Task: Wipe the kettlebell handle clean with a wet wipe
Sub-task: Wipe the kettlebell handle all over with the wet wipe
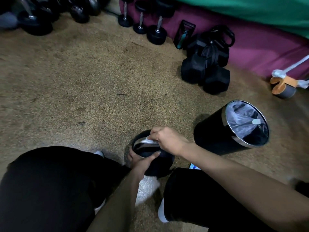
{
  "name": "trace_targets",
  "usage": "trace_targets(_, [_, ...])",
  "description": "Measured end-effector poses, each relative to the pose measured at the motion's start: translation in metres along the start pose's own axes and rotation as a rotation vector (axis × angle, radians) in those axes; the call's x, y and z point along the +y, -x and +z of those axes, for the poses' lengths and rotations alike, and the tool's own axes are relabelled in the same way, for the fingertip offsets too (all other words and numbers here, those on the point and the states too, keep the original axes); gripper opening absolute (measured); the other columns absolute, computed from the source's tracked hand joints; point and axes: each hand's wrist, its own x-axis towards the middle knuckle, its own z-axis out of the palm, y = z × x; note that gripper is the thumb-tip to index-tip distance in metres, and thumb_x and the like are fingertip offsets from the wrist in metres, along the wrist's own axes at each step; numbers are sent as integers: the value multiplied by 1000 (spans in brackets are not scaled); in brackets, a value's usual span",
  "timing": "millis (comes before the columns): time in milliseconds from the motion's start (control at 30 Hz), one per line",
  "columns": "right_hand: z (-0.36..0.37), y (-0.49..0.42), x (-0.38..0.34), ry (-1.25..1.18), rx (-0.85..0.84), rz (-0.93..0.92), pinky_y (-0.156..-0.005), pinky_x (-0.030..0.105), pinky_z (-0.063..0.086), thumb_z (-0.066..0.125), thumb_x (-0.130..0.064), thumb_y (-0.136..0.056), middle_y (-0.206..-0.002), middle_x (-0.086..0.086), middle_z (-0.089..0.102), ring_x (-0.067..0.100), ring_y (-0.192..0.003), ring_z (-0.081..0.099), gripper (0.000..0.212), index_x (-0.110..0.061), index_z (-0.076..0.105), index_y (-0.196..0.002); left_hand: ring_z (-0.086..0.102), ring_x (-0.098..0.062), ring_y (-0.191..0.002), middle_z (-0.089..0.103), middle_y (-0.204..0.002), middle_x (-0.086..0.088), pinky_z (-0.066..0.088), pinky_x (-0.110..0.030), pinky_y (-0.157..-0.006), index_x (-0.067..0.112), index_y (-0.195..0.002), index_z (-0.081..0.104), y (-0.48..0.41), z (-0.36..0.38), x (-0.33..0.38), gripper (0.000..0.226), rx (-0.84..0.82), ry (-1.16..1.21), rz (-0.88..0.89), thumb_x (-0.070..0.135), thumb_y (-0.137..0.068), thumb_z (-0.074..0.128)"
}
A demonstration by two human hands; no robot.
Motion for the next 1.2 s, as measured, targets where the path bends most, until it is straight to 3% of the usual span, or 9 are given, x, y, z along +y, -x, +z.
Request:
trace_targets(100, [11,5,-4,-41,0,-67,-92,23,41,59,-22,-88,-119,-5,59,14,-114,53,24,-20,63,-111,16,-29,-167,16,-178,-12,22,-47,-134,19,-172,12,-2,2,-1,141,21,-41,-2,44,-67,102])
trace_targets(200, [18,11,0,31,-4,-219,-98,27,45,64,-21,-82,-130,-3,56,21,-121,52,33,-18,62,-115,15,-28,-167,14,-179,-10,21,-46,-134,19,-172,11,-5,2,-2,139,25,-56,-19,44,-68,101])
trace_targets(367, [10,19,2,41,132,-229,-75,34,58,60,-13,-70,-108,8,70,27,-94,69,33,-9,70,-101,15,-29,-167,13,-179,-11,20,-47,-134,18,-173,8,-5,2,-2,146,11,-69,-20,53,-65,101])
trace_targets(500, [26,19,-1,113,157,-351,-89,42,51,51,-16,-81,-113,11,69,29,-106,65,30,-6,72,-100,17,-30,-167,16,-179,-11,21,-46,-134,21,-172,12,-7,4,-3,134,26,-23,-19,37,-73,99])
trace_targets(600, [29,21,6,160,205,-384,-88,34,55,47,-20,-84,-110,4,71,22,-105,66,31,-11,73,-99,20,-31,-166,16,-179,-11,24,-45,-133,21,-172,13,-7,4,-4,132,19,20,-18,32,-73,100])
trace_targets(733, [22,21,10,199,265,-305,-64,26,55,51,-19,-85,-93,1,65,20,-89,63,25,-11,68,-100,22,-32,-165,16,-178,-12,26,-45,-132,17,-173,10,-4,4,-1,140,2,1,-6,41,-69,102])
trace_targets(900, [47,16,3,230,312,-377,-72,28,47,66,-20,-84,-87,-4,55,14,-83,47,10,-13,67,-90,22,-30,-165,19,-177,-15,24,-44,-132,16,-171,18,-8,5,-5,117,42,13,0,21,-81,93])
trace_targets(1067, [39,25,13,233,324,-350,-77,27,44,50,-23,-92,-90,-3,56,15,-86,49,16,-14,63,-97,18,-28,-166,17,-177,-13,23,-43,-133,16,-172,15,-6,6,-2,130,32,0,-14,32,-75,99])
trace_targets(1200, [42,19,8,295,389,-381,-72,24,42,61,-23,-88,-86,-5,55,12,-83,46,9,-15,66,-91,19,-29,-166,17,-178,-12,22,-44,-133,18,-172,16,-9,7,-5,126,59,-24,-9,32,-77,97])
